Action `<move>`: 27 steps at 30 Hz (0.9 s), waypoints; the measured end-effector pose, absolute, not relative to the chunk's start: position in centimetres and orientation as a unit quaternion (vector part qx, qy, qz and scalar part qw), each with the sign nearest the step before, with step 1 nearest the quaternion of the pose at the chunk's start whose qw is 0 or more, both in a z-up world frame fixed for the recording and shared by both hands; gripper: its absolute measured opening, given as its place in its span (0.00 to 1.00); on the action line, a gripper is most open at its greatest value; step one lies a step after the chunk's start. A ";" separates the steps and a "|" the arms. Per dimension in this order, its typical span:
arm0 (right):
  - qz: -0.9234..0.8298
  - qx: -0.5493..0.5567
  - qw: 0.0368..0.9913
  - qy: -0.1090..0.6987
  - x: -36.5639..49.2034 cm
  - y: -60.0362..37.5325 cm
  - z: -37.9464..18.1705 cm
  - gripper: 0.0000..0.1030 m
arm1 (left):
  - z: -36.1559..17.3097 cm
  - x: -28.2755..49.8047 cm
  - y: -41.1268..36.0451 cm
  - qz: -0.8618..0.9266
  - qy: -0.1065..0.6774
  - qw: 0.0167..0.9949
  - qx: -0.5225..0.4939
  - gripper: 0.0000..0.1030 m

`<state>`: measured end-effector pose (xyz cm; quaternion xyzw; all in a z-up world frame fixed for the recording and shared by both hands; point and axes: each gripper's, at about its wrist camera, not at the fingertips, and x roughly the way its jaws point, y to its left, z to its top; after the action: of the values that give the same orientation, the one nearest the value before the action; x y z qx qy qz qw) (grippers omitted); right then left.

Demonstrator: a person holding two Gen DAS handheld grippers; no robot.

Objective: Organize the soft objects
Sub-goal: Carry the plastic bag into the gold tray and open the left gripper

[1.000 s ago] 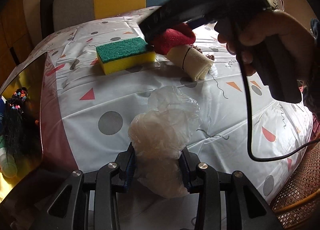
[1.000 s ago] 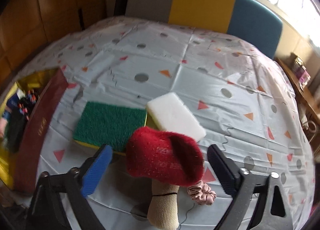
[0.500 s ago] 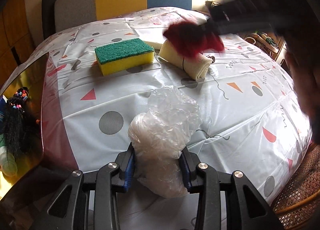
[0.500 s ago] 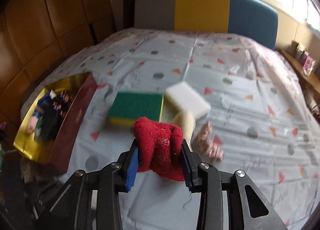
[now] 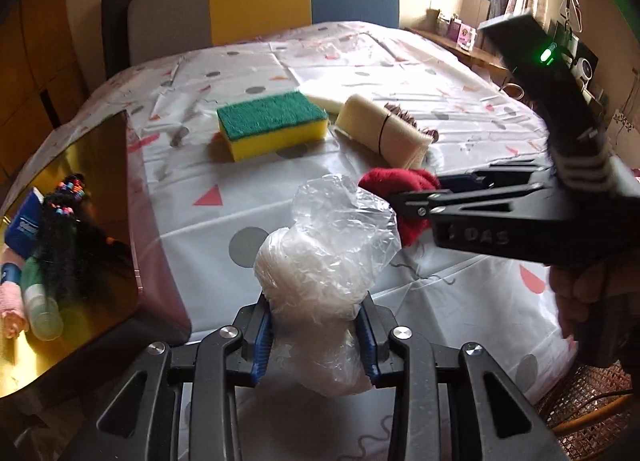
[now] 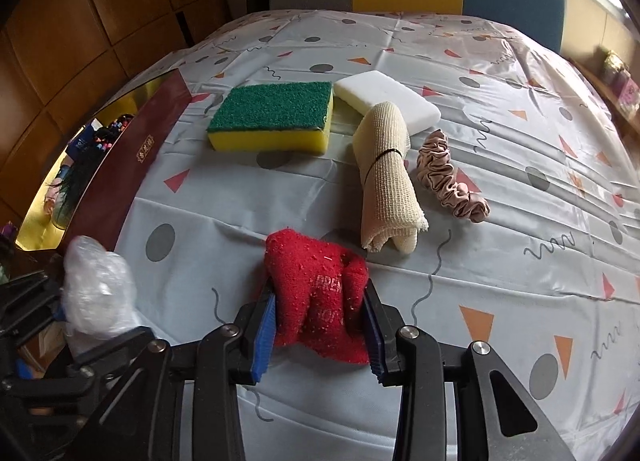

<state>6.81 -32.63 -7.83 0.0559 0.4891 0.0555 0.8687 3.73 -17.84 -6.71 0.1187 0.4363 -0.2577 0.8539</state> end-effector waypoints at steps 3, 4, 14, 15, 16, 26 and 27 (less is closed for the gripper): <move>0.055 0.049 0.872 0.484 6.7 -32.6 -7.7 0.38 | -5.8 3.3 -17.5 -0.256 0.430 0.858 0.115 0.34; 0.053 0.046 0.873 0.483 6.6 -32.5 -7.7 0.39 | -5.5 3.2 -17.4 -0.256 0.428 0.860 0.112 0.34; 0.047 0.041 0.875 0.480 6.7 -32.2 -7.8 0.40 | -2.7 2.6 -15.6 -0.246 0.407 0.875 0.092 0.34; 0.047 0.041 0.875 0.480 6.7 -32.2 -7.8 0.40 | -2.4 2.6 -15.3 -0.244 0.406 0.876 0.089 0.34; 0.048 0.042 0.875 0.480 6.7 -32.3 -7.8 0.40 | -2.2 2.6 -15.1 -0.242 0.404 0.878 0.087 0.34; 0.047 0.036 0.878 0.475 6.6 -32.2 -7.8 0.40 | -1.1 2.9 -13.4 -0.227 0.404 0.884 0.061 0.34; 0.047 0.036 0.878 0.475 6.6 -32.2 -7.8 0.40 | -1.1 3.0 -13.2 -0.226 0.405 0.884 0.058 0.34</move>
<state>6.61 -32.19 -7.83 0.0357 0.4750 0.0471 0.8780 2.99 -13.18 -1.07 0.0585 0.4052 -0.2263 0.8838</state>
